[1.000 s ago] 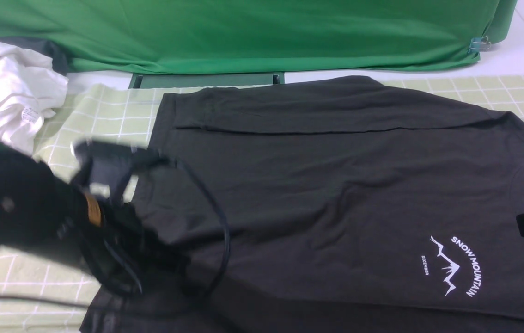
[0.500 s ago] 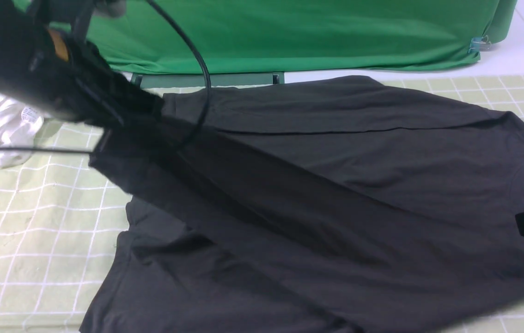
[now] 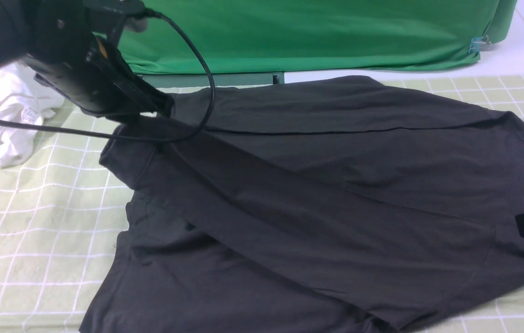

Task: Fold a long-sleeved shirt over a green coffee tablecloth.
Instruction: 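Fold the left side of the black T-shirt inward over its body, then grab the top left corner of the dark shirt with the left gripper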

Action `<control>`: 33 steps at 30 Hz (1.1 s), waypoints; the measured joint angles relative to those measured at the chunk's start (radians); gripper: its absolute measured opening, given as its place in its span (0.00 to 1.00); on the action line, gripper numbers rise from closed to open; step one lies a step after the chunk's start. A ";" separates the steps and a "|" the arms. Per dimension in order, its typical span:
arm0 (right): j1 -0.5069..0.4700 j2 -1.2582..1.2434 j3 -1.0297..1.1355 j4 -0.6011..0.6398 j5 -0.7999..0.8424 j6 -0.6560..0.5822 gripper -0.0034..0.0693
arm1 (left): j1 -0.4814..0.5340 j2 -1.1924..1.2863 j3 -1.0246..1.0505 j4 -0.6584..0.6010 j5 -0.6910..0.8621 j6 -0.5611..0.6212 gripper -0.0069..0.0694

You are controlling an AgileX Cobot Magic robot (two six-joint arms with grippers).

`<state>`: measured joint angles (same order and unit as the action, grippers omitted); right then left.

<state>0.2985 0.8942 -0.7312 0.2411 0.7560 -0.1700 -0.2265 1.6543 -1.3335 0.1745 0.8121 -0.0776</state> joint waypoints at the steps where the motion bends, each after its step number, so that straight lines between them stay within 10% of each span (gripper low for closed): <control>1: 0.000 0.000 0.000 0.000 0.008 -0.009 0.16 | 0.000 0.006 0.000 0.001 0.000 0.001 0.13; 9: 0.000 0.001 0.000 0.000 0.090 -0.039 0.22 | 0.003 0.025 -0.002 0.085 -0.037 0.003 0.35; 17: 0.067 0.086 0.000 0.085 0.104 -0.143 0.53 | 0.003 0.014 -0.006 0.058 0.015 -0.036 0.57; 25: 0.321 0.379 0.000 0.021 0.007 -0.173 0.62 | 0.003 -0.130 0.158 -0.083 0.156 -0.044 0.16; 33: 0.379 0.566 0.000 -0.022 -0.111 -0.177 0.62 | 0.003 -0.314 0.464 -0.240 0.115 -0.046 0.09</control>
<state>0.6775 1.4602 -0.7312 0.2194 0.6450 -0.3466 -0.2236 1.3401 -0.8695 -0.0657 0.9268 -0.1235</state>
